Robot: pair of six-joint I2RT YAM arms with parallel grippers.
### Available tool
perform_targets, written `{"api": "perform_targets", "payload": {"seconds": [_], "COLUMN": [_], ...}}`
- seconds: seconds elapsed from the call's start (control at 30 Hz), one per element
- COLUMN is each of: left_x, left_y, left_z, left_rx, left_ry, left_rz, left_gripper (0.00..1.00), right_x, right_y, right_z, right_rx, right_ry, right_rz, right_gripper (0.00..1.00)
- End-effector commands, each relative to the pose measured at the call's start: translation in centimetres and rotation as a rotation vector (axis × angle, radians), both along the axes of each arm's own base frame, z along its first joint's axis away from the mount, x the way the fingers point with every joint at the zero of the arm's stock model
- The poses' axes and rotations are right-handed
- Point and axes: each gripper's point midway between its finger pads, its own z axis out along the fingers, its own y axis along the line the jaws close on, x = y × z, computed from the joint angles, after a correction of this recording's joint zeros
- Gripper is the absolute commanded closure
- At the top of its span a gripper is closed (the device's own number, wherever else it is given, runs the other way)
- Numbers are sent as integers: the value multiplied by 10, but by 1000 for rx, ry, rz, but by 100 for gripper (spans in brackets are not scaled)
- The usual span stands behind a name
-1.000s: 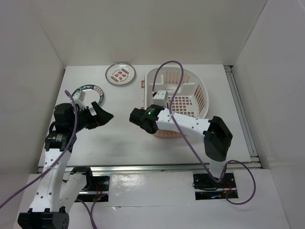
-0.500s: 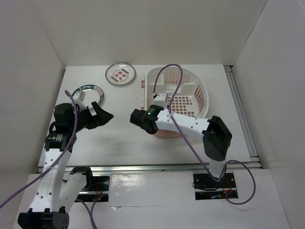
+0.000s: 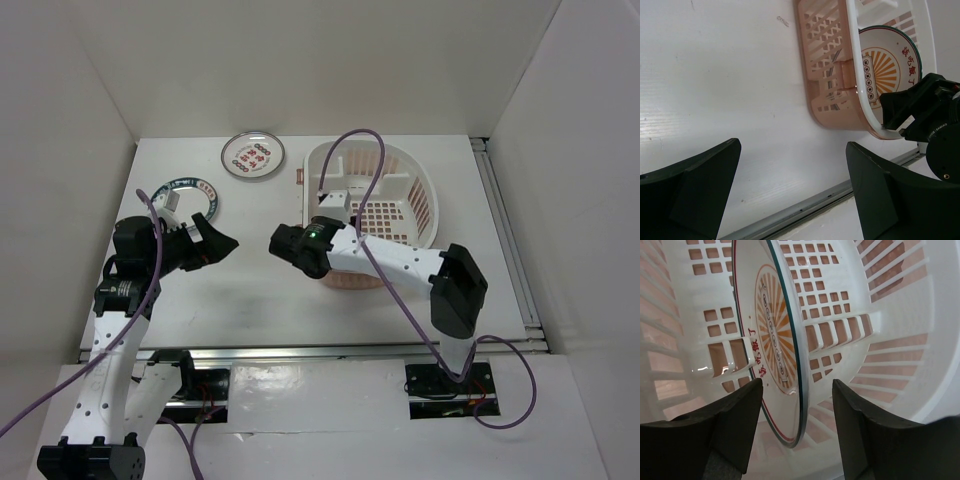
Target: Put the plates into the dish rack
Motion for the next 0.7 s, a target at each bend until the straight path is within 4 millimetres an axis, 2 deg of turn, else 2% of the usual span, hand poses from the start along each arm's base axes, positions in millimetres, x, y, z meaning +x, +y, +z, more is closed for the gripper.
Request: {"api": "perform_targets", "payload": {"seconds": [0.0, 0.13, 0.3, 0.4, 0.47, 0.5, 0.57, 0.63, 0.67], "left_x": [4, 4, 5, 7, 11, 15, 15, 20, 21], "left_y": [-2, -2, 0, 8, 18, 21, 27, 34, 34], "left_z": [21, 21, 21, 16, 7, 2, -9, -16, -18], "left_rx": [0, 0, 4, 29, 52, 51, 58, 52, 42], "left_ry": [-73, -73, -72, -57, -18, 4, 58, 96, 111], "left_rz": [-23, -23, -13, 37, 99, 123, 162, 214, 219], "left_gripper": [0, 0, 0, 0, 0, 0, 0, 0, 0], "right_x": [-4, -3, 2, 5, 7, 6, 6, 7, 5], "right_y": [1, 2, 10, 14, 18, 19, 21, 21, 24], "right_z": [32, 40, 69, 94, 119, 131, 156, 180, 193], "right_rx": [59, 72, 93, 96, 101, 106, 106, 81, 97], "right_ry": [-55, -63, -113, -150, -193, -212, -244, -277, -294], "right_rz": [9, 18, 47, 80, 103, 118, 144, 186, 207], "right_gripper": [34, 34, 31, 24, 21, 13, 11, 4, 4]}}
